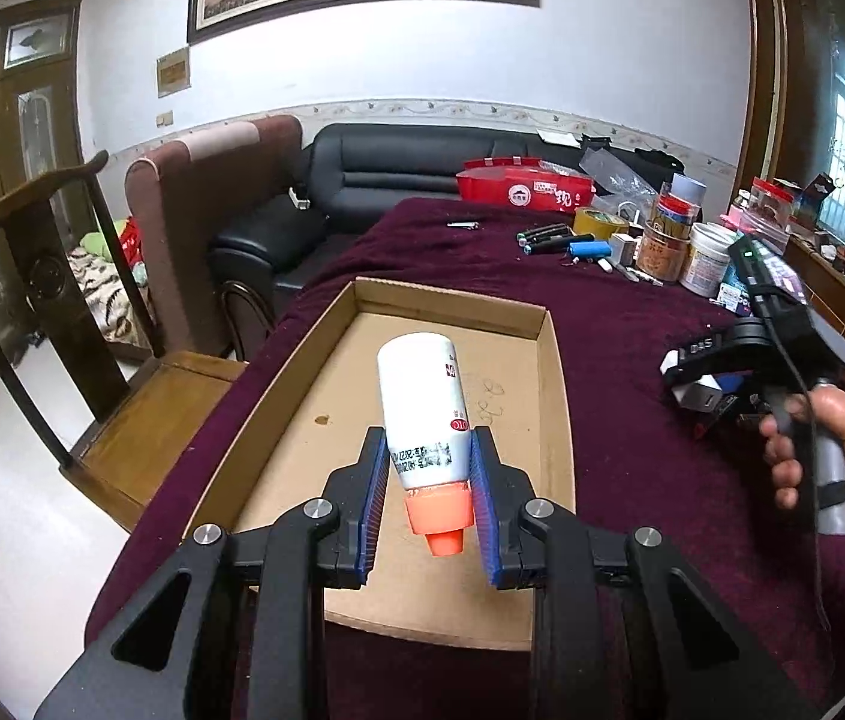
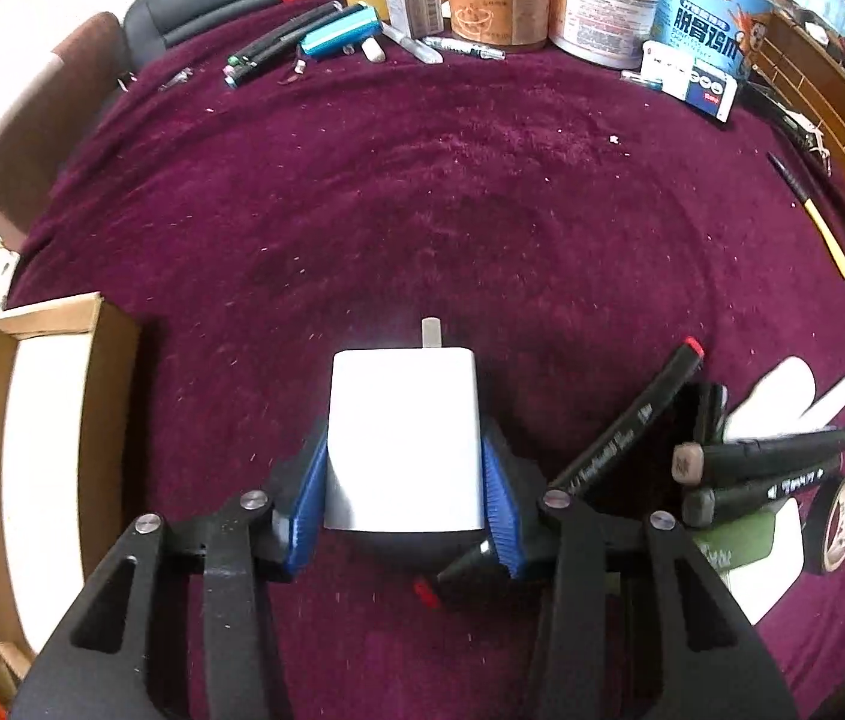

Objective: Organize rigid objects
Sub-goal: 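Lower the glue bottle into the box with left while right carries the charger there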

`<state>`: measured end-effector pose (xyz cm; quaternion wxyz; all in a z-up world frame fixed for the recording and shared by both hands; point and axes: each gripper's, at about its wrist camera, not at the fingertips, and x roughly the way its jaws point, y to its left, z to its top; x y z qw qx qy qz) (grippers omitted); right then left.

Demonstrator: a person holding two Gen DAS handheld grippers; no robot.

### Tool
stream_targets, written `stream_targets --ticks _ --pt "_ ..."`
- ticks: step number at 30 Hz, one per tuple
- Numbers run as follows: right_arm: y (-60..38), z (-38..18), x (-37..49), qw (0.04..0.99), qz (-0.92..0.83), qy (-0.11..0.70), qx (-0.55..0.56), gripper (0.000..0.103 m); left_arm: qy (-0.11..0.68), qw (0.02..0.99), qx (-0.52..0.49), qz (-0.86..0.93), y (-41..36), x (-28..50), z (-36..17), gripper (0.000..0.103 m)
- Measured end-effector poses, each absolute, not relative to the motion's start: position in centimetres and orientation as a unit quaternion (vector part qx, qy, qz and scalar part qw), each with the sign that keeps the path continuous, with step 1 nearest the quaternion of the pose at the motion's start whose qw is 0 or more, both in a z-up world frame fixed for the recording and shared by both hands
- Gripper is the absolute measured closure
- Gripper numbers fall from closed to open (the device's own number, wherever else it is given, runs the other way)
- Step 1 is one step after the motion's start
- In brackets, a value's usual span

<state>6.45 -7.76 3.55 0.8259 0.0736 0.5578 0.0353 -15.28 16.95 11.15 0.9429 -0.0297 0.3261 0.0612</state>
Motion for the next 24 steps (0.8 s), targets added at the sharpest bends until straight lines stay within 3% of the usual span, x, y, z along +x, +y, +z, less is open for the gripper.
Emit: stream_targets --ticks 11,24 --pt "-5.6 10.2 2.3 0.856 0.131 0.494 0.074 0.058 0.318 0.946 -0.01 0.06 15.5 -15.6 12.0 0.08" --pt "-1.6 12.2 -0.5 0.851 0.204 0.478 0.069 0.058 0.318 0.946 0.003 0.06 15.1 -14.7 12.3 0.08"
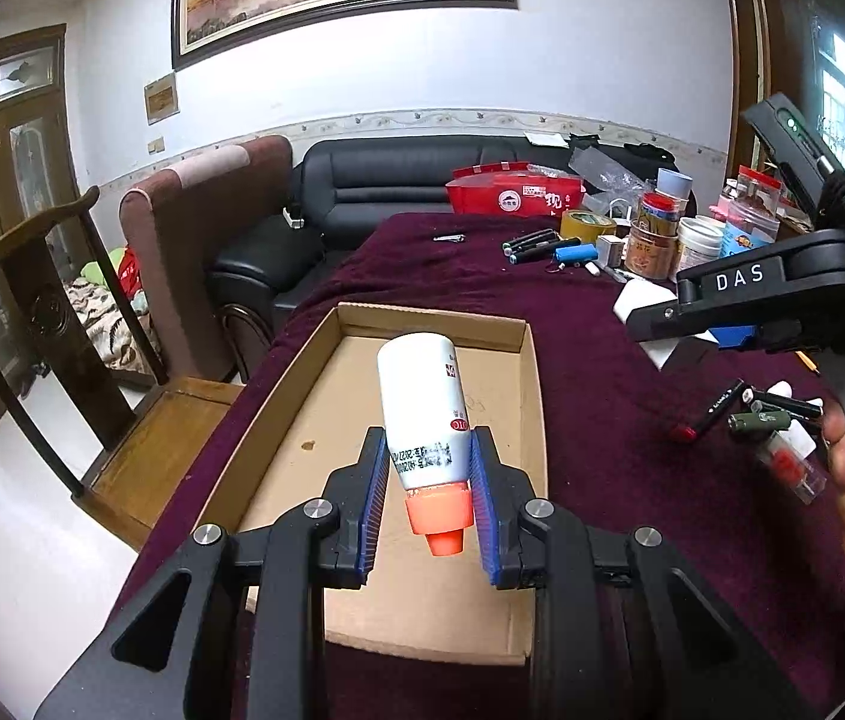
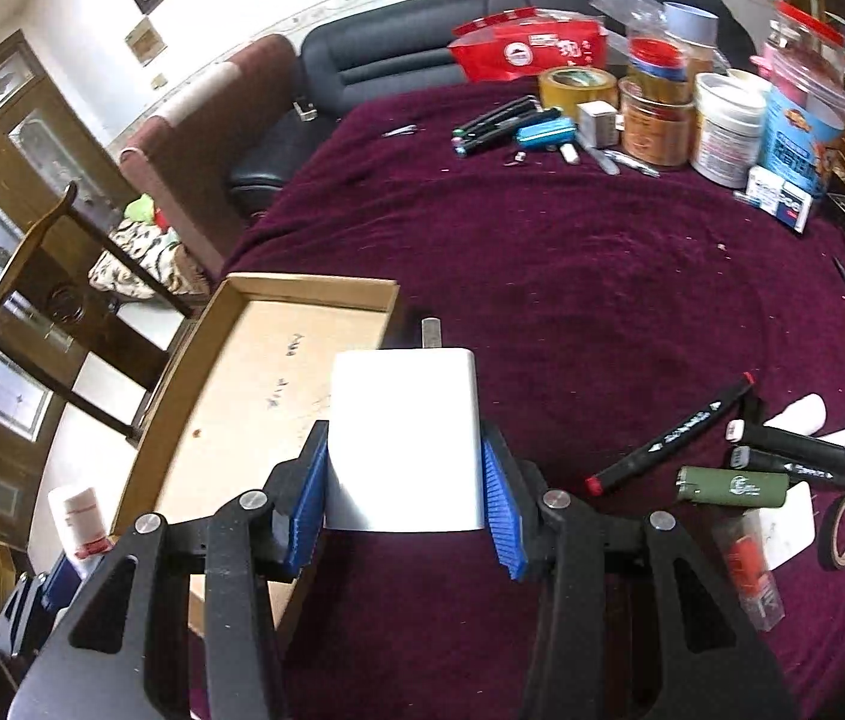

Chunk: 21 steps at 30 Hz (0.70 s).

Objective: Organize rigid objects
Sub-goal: 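Lower the glue bottle into the box with left while right carries the charger there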

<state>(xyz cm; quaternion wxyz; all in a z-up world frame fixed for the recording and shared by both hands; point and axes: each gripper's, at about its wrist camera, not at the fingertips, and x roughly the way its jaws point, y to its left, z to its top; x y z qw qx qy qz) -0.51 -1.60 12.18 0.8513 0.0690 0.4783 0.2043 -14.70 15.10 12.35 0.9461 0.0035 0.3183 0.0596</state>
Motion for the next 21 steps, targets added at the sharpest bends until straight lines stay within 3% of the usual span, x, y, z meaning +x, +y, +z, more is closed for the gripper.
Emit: stream_targets --ticks 8,14,21 --pt "2.4 11.8 1.5 0.835 0.231 0.493 0.08 0.058 0.301 0.951 0.015 0.076 18.4 -8.3 14.2 0.08" --pt "6.8 9.3 3.9 0.826 0.22 0.515 0.07 0.058 0.388 0.919 -0.049 0.051 21.9 0.2 10.1 0.08" --pt "8.1 5.5 6.8 0.819 0.178 0.543 0.06 0.058 0.412 0.908 -0.061 0.04 22.5 3.2 6.3 0.08"
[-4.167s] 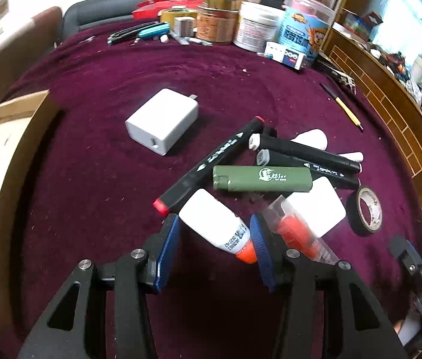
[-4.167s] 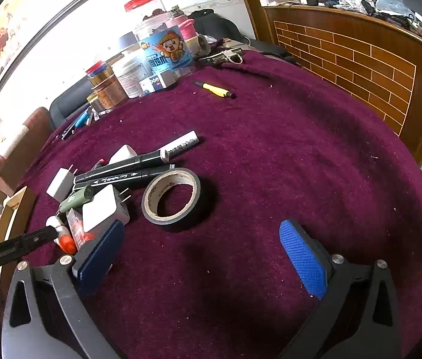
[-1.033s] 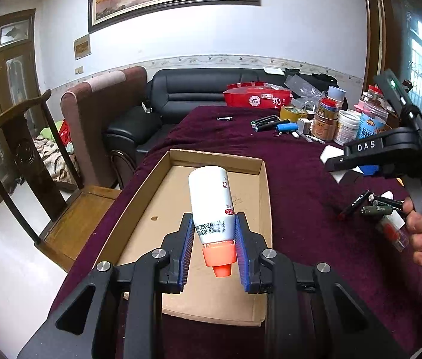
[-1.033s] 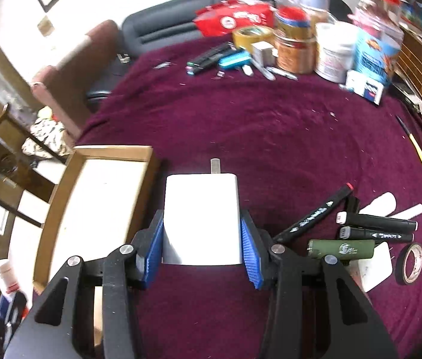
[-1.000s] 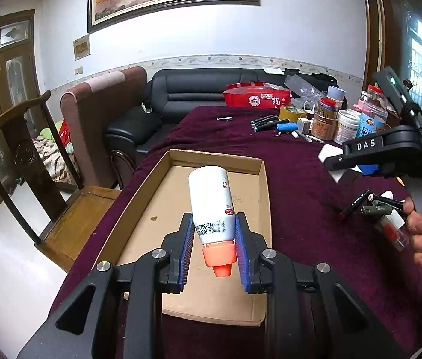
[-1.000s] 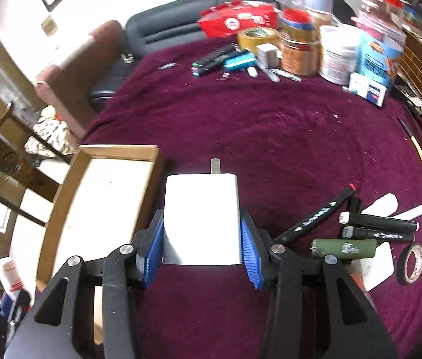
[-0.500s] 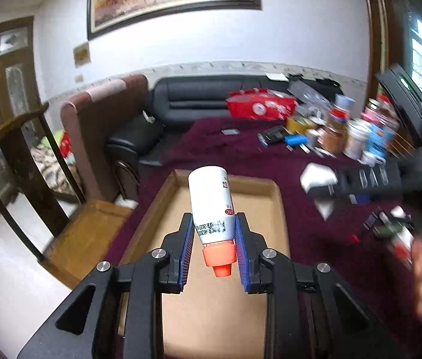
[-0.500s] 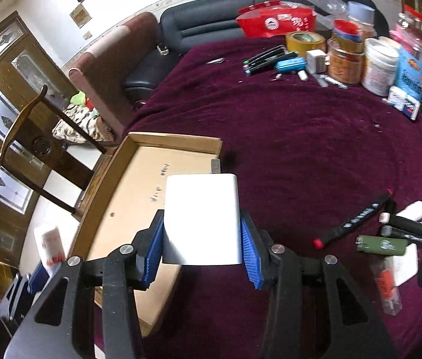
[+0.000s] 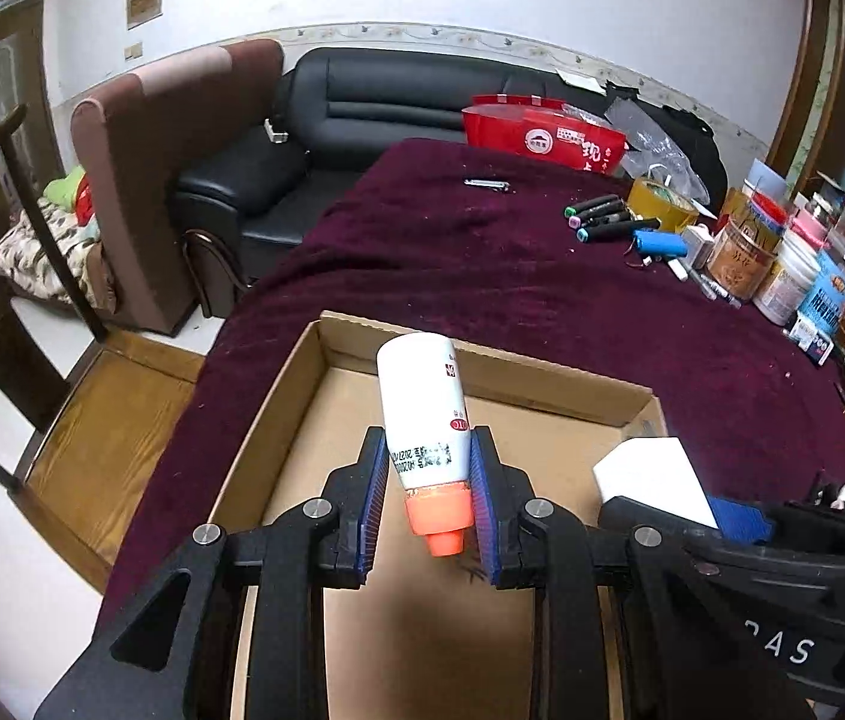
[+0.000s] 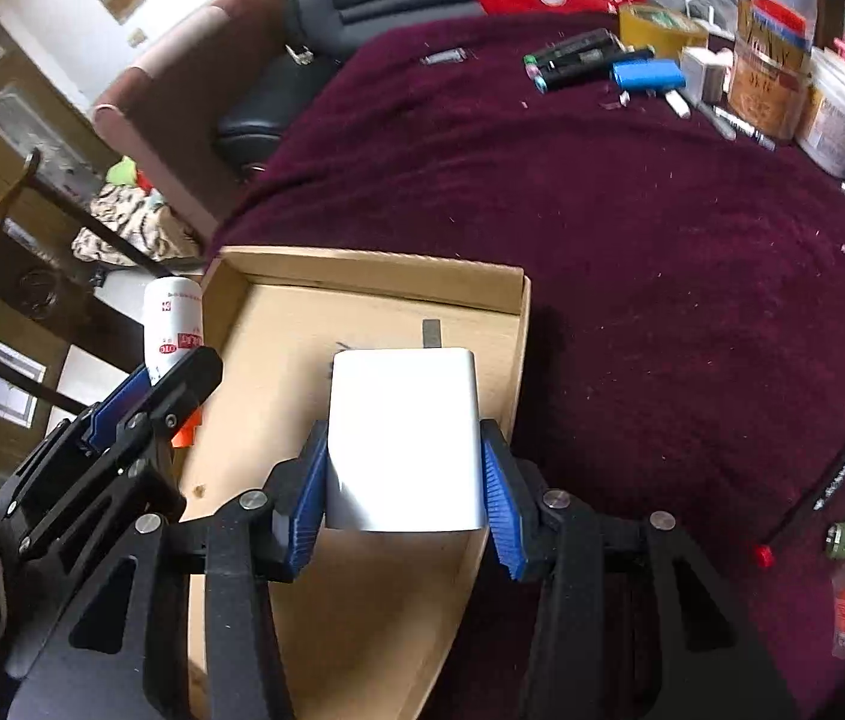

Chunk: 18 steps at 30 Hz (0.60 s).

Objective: Organize rigid objects
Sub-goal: 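Lower the glue bottle into the box with left while right carries the charger there, then open both tools to release the items in the box and withdraw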

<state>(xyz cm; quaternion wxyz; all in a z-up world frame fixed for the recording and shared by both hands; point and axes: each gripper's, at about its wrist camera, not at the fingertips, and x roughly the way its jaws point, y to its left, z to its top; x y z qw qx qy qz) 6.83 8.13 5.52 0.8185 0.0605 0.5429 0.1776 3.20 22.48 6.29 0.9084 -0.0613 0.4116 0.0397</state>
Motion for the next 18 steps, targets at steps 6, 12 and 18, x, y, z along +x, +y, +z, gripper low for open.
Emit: stream_targets --ticks 6,12,18 --pt "8.3 4.2 8.0 0.818 0.166 0.548 0.056 0.058 0.419 0.903 -0.087 0.044 23.4 4.3 5.0 0.08" --pt "9.1 4.5 7.9 0.839 0.138 0.526 0.034 0.057 0.436 0.888 -0.145 0.029 24.8 4.9 4.1 0.07" --pt "7.5 5.6 7.9 0.839 0.155 0.516 0.074 0.053 0.42 0.888 -0.188 0.022 25.8 3.7 4.8 0.049"
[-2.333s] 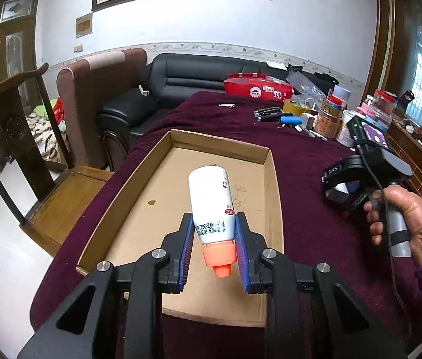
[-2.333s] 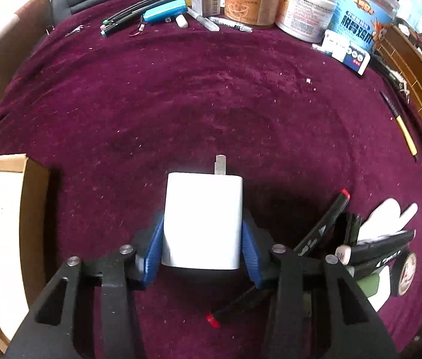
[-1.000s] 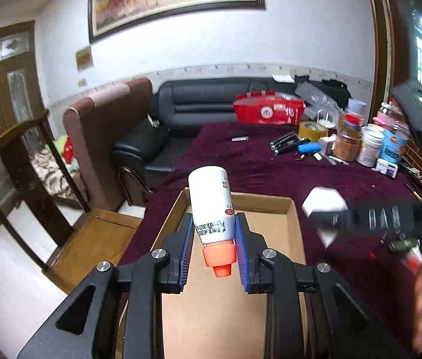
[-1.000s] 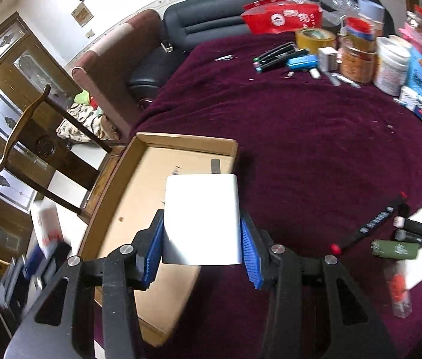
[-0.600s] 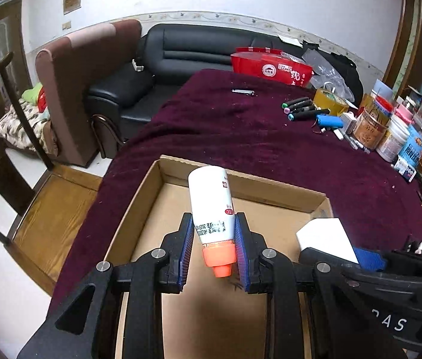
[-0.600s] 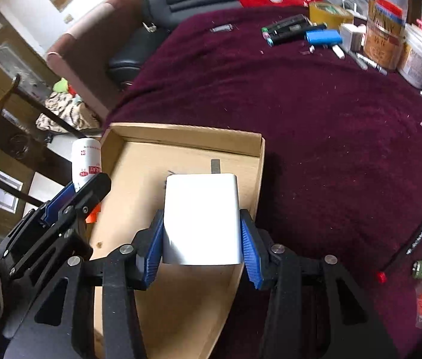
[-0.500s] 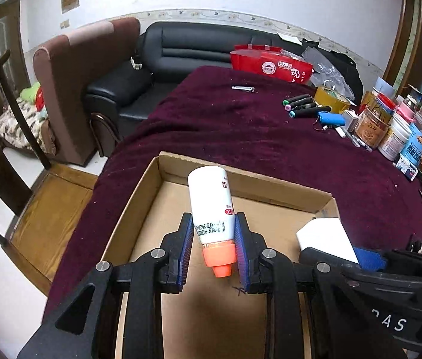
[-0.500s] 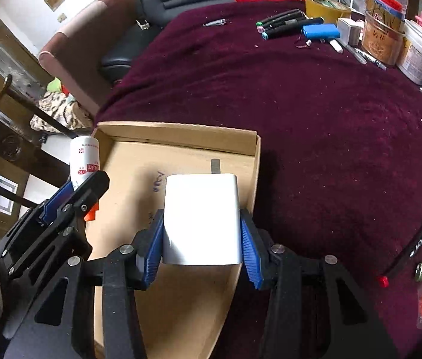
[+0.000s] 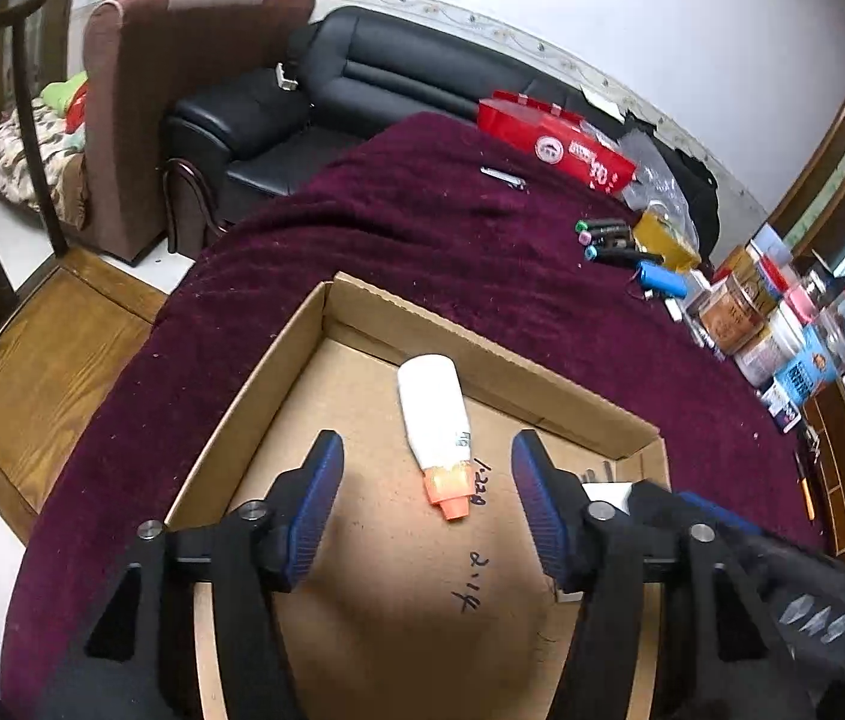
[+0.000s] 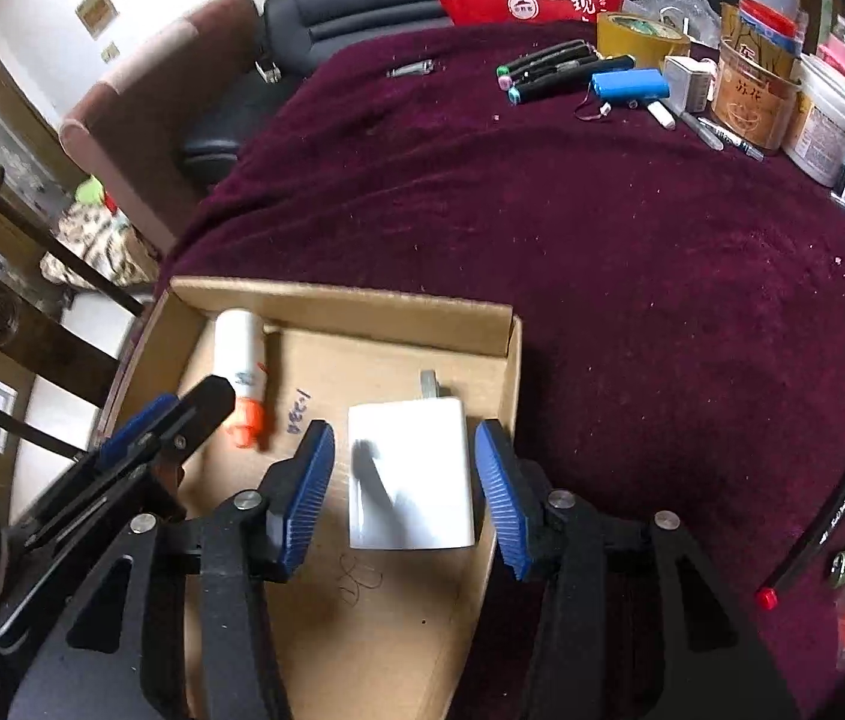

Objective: Organize rigid objects
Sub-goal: 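Open both tools to release the items in the box and withdraw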

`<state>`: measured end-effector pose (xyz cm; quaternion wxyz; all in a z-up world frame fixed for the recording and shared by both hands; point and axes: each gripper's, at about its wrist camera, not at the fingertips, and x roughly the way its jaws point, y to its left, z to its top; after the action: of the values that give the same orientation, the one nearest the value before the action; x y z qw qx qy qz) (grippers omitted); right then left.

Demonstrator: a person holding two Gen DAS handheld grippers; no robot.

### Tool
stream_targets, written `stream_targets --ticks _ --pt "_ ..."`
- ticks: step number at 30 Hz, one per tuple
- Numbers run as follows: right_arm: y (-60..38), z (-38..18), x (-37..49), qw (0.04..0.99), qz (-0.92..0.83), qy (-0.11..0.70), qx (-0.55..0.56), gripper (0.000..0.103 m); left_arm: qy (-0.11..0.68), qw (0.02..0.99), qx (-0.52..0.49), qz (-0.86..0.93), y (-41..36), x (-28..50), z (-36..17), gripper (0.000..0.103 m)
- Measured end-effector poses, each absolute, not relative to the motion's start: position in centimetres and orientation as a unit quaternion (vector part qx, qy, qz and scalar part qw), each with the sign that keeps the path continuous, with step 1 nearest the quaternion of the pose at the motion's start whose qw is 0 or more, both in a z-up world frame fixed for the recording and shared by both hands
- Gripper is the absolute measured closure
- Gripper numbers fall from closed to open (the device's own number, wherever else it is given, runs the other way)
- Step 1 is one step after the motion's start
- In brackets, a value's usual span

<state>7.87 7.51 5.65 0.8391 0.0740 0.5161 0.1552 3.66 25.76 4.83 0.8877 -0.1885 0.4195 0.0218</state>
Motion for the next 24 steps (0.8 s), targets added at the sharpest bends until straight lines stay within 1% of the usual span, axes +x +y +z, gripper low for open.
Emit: stream_targets --ticks 4,6,8,11,16,21,22,23,24 --pt "5.0 8.1 6.5 0.852 0.162 0.487 0.105 0.051 0.438 0.876 -0.198 0.027 24.8 2.4 4.4 0.049" --pt "3.3 9.4 5.0 0.858 0.172 0.47 0.113 0.047 0.461 0.865 -0.197 0.026 23.9 1.7 3.3 0.049" --pt "1.6 10.3 3.4 0.868 0.171 0.453 0.107 0.039 0.475 0.859 -0.192 0.028 23.2 1.2 2.9 0.049" --pt "-1.7 11.0 0.4 0.883 0.153 0.435 0.092 0.038 0.481 0.855 -0.192 0.035 22.6 0.3 3.1 0.049" --pt "-8.6 11.3 -3.5 0.889 0.131 0.424 0.11 0.038 0.483 0.865 -0.135 0.021 20.1 -2.2 3.0 0.049" --pt "-17.5 11.1 -7.7 0.902 0.071 0.403 0.137 0.038 0.381 0.92 -0.093 -0.002 18.0 -5.9 8.2 0.049" --pt "-19.1 11.1 -8.3 0.905 0.057 0.397 0.141 0.038 0.363 0.928 -0.08 -0.014 16.9 -6.5 9.5 0.046" --pt "-20.7 11.0 -8.9 0.908 0.042 0.391 0.145 0.034 0.347 0.936 -0.057 -0.021 15.2 -7.3 10.8 0.042" --pt "-22.4 10.9 -9.5 0.91 0.025 0.387 0.15 0.031 0.337 0.94 -0.039 -0.023 13.8 -7.6 11.5 0.032"
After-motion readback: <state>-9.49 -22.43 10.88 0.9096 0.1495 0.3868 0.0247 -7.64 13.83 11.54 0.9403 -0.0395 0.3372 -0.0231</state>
